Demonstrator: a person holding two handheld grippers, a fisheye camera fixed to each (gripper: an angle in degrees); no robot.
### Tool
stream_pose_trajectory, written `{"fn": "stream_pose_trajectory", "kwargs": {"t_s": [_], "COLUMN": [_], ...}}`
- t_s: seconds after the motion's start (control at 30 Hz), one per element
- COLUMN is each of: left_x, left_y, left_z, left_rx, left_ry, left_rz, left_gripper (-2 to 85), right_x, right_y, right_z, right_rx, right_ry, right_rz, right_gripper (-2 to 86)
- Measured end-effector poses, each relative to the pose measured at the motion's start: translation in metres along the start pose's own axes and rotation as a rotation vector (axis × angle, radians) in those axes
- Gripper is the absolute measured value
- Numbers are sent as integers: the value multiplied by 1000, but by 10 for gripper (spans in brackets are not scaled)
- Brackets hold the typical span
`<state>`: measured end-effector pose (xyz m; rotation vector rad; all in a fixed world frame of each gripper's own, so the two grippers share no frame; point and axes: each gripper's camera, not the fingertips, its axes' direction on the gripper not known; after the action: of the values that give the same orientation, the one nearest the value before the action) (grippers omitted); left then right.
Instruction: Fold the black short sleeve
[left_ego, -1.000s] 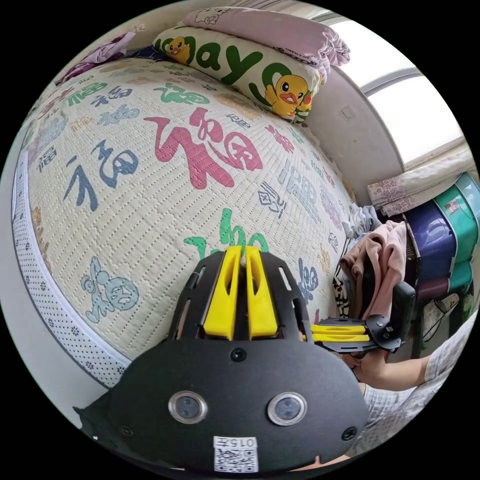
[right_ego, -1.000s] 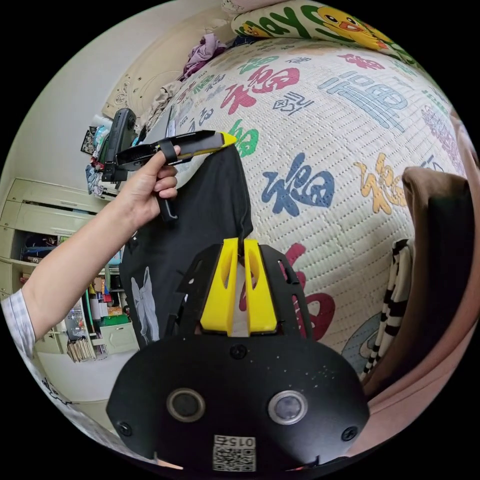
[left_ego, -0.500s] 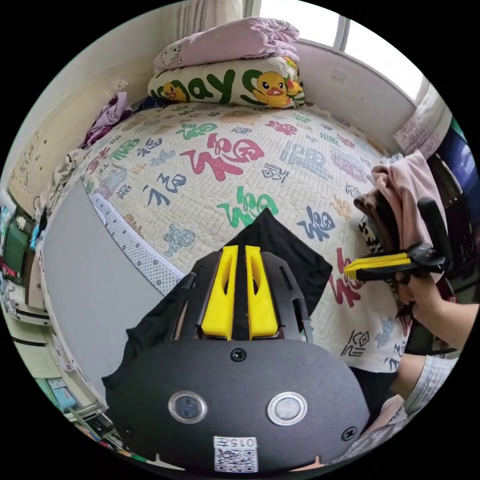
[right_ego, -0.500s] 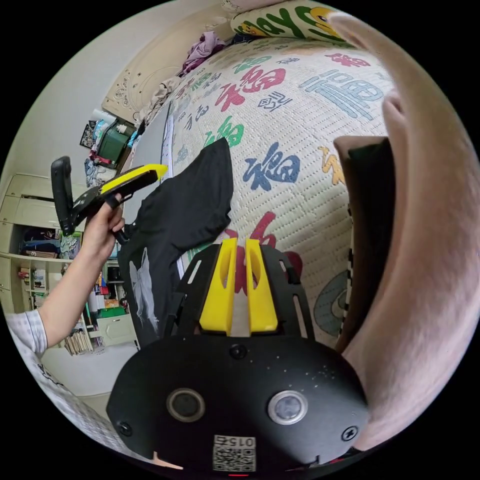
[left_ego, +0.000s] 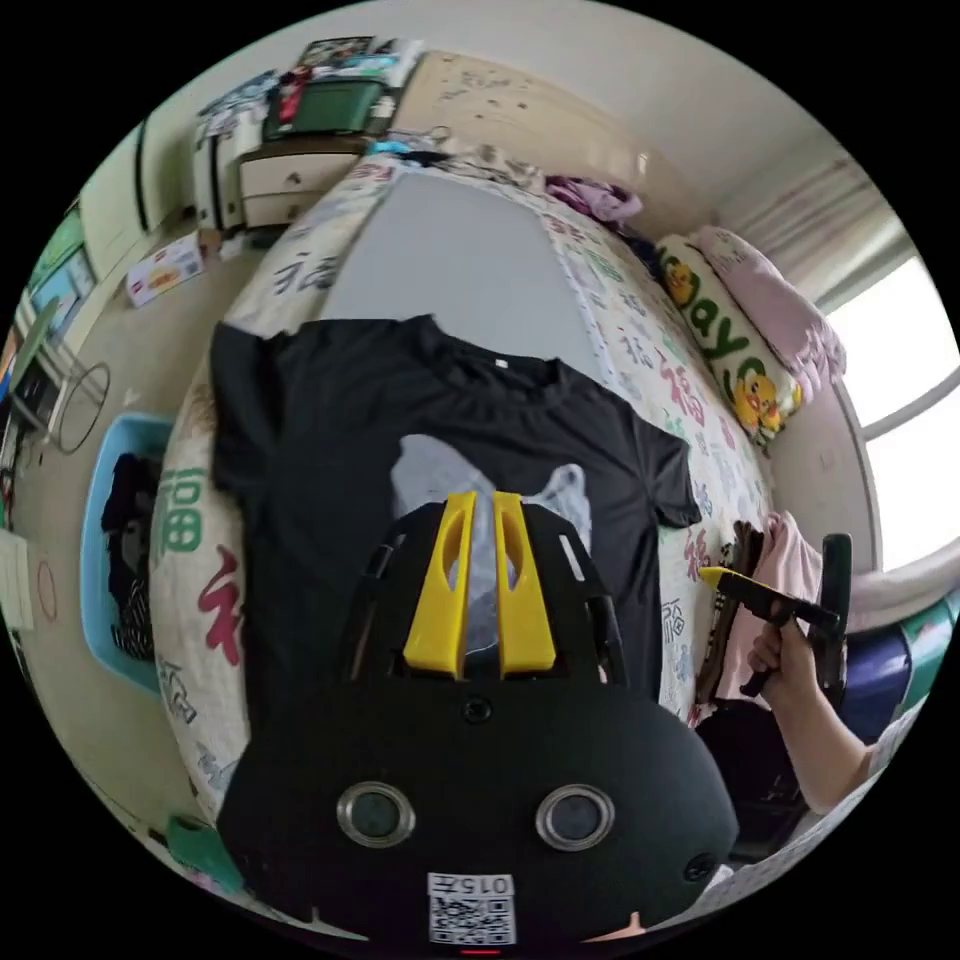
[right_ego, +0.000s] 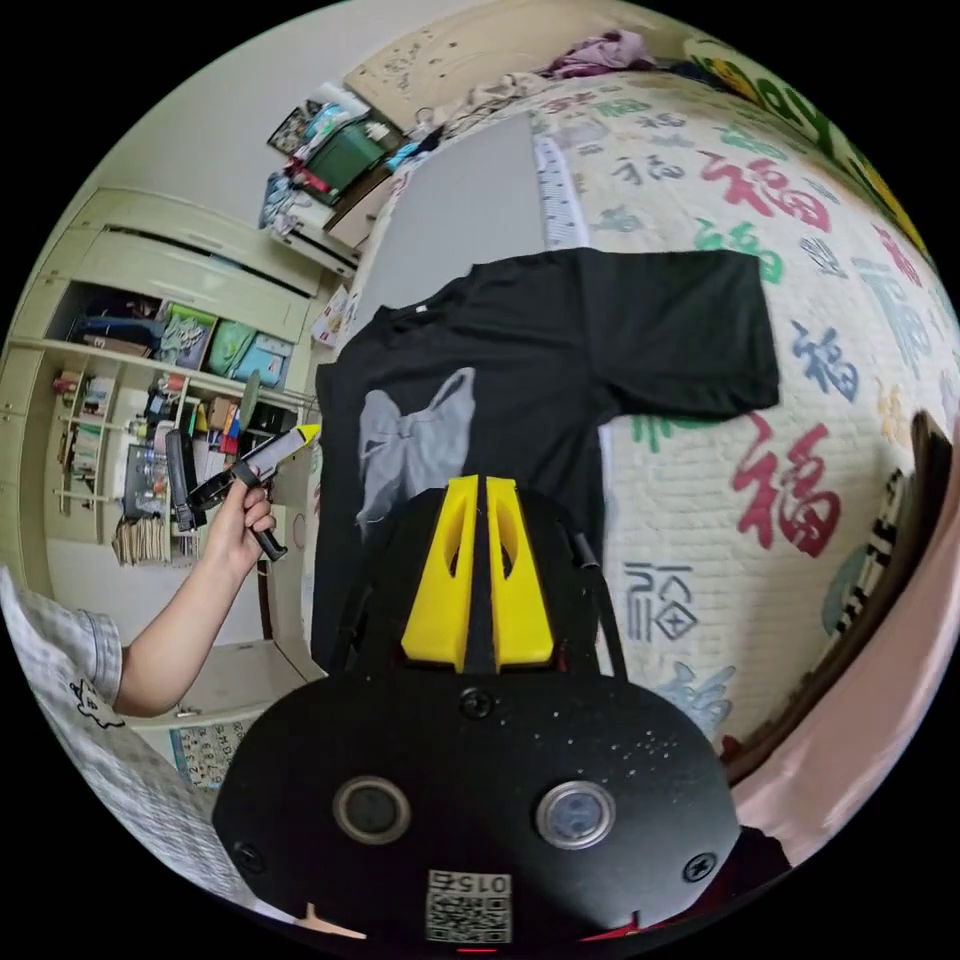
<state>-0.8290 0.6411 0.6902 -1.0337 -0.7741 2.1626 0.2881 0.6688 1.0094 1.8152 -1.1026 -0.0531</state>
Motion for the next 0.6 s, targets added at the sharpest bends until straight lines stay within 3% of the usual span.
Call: {"fn": "stream_pose_trajectory", "kwargs": {"t_s": [0.17, 0.27, 0.6], "left_x": [-171, -235, -320], "left_y": [52, 64, 49], "left_z": [-57, -59, 3], "left_rx": [76, 64, 65], "left_ry": [-38, -8, 276], "left_rz": [-333, -416, -499], "left_gripper": [42, 53, 50], "right_x": [-64, -105, -180], "right_y": [-12, -22, -50], "right_z": [112, 175, 330], "right_rx": [-55, -81, -168], "right_ry": [-39, -69, -15], "right_rz": [-154, -221, -482], "right_gripper": [3, 2, 21]}}
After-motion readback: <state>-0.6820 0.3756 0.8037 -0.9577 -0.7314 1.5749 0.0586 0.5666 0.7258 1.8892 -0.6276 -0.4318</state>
